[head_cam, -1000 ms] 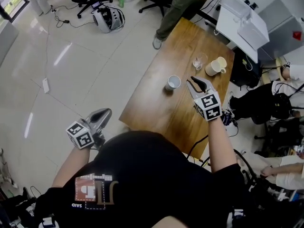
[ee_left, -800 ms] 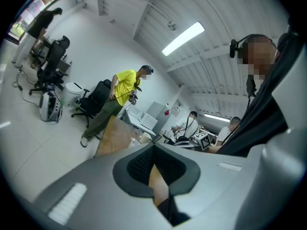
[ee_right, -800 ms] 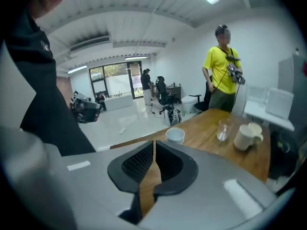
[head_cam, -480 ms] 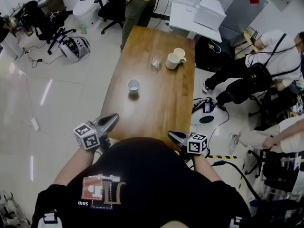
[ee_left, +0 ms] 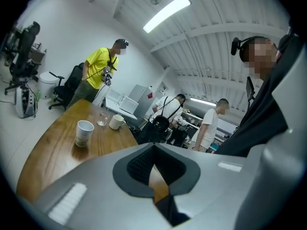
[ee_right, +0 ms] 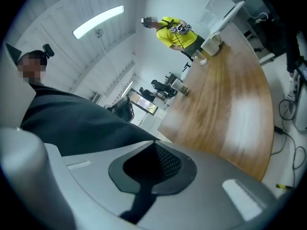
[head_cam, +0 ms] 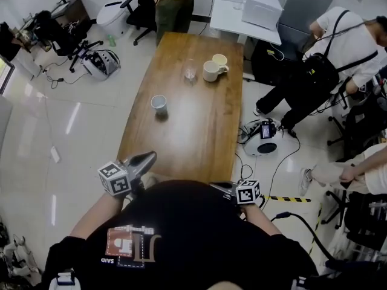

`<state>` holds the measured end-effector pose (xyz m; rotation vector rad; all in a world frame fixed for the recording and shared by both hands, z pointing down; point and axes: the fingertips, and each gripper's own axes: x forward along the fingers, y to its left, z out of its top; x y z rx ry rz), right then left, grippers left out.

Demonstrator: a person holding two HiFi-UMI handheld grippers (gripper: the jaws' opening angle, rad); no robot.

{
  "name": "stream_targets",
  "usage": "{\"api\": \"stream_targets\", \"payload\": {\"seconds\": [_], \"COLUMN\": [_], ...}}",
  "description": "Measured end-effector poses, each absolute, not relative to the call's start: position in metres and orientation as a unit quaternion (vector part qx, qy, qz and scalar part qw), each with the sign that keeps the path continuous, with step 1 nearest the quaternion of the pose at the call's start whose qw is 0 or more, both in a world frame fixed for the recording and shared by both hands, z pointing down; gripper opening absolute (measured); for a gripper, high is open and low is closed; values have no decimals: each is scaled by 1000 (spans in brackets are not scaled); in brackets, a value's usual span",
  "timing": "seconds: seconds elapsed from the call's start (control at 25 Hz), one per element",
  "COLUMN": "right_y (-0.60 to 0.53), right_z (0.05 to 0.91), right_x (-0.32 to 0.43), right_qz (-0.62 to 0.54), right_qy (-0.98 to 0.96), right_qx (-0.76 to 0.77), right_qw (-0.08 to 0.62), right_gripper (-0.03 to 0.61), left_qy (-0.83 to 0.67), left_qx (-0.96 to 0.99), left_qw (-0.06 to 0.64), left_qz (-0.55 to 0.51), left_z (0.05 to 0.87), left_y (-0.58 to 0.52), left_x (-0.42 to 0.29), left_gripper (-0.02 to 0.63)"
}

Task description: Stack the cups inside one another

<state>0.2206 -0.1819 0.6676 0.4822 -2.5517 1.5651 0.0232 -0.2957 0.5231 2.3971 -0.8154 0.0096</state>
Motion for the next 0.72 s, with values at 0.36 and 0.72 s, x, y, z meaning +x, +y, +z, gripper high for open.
{"api": "stream_targets", "payload": {"seconds": [0.36, 0.72], "right_y": [-256, -245], "right_z": [623, 578], "right_x": [216, 174], "right_qz": [419, 381], "right_qy": [-886, -894], "right_qx": [195, 234], "right_qw": [-2, -37], "right_gripper": [14, 14], "left_qy": [-377, -356], "left_qx": [878, 892], "left_qw": [295, 278], "left_qz": [6, -19], "left_z": [517, 509], "left_y": [-255, -225], "left_x": [-24, -88], "left_gripper": [2, 2]}}
